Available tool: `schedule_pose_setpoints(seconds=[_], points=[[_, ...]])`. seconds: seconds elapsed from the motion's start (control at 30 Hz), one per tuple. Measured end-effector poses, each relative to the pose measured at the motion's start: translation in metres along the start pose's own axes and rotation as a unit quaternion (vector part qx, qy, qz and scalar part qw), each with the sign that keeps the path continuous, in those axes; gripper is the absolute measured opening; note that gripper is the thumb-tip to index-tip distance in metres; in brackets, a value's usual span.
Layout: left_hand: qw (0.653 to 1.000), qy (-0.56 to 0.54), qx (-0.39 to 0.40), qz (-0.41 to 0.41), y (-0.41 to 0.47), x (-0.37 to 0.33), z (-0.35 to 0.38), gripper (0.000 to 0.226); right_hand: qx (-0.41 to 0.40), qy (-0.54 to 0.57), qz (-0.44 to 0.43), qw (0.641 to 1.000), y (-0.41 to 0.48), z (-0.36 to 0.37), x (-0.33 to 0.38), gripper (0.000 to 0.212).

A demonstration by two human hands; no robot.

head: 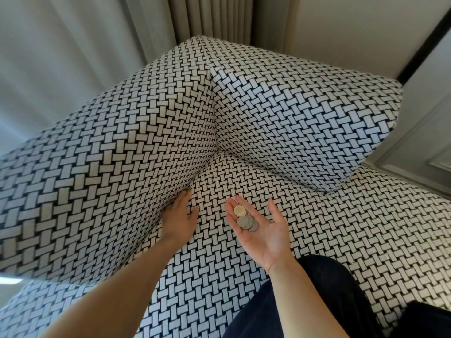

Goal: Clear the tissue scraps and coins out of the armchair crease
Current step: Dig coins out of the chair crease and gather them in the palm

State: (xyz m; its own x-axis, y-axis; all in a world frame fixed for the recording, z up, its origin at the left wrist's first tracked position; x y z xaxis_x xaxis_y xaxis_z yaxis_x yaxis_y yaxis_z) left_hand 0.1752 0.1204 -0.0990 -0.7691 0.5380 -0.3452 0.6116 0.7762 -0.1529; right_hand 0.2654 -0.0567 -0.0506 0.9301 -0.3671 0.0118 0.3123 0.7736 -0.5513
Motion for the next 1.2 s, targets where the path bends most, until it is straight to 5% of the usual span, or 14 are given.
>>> schedule_pose_setpoints(seconds=[0.27,0.53,0.77,1.03,1.2], points=[[0.987,0.126,-0.087,0.038,-0.032,-0.020,-0.020,0.034,-0.004,-0.007,-0.011,1.000,-0.001,-0.002,0.000,0.068],[0.984,0.162,-0.026,0.070,-0.007,-0.031,-0.033,0.023,-0.022,-0.009,-0.024,0.999,-0.009,-0.005,0.002,0.066],[0.999,0.027,0.028,0.023,-0.016,-0.040,-0.046,0.018,-0.036,-0.018,-0.036,0.999,-0.021,-0.006,0.001,0.062],[0.979,-0.166,0.051,0.104,-0.071,-0.116,-0.085,0.011,-0.058,-0.014,-0.061,0.996,-0.041,-0.003,-0.005,0.056],[0.969,-0.175,0.056,0.167,-0.094,-0.150,-0.102,0.011,-0.020,0.002,-0.075,0.997,-0.067,0.014,-0.002,0.052]])
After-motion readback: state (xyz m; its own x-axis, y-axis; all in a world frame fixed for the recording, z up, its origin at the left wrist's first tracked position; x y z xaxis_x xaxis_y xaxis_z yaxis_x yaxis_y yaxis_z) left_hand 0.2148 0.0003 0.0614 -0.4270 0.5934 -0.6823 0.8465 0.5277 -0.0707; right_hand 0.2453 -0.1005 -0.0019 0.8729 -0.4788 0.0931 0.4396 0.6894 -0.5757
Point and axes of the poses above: each hand's wrist, its own y-axis towards the middle knuckle, its own z-axis out of the palm, x = y × z, the point moved 7 cm from there along y, towards the middle knuckle, and after that the axes turned 10 degrees about y, right-handed, at the moved point
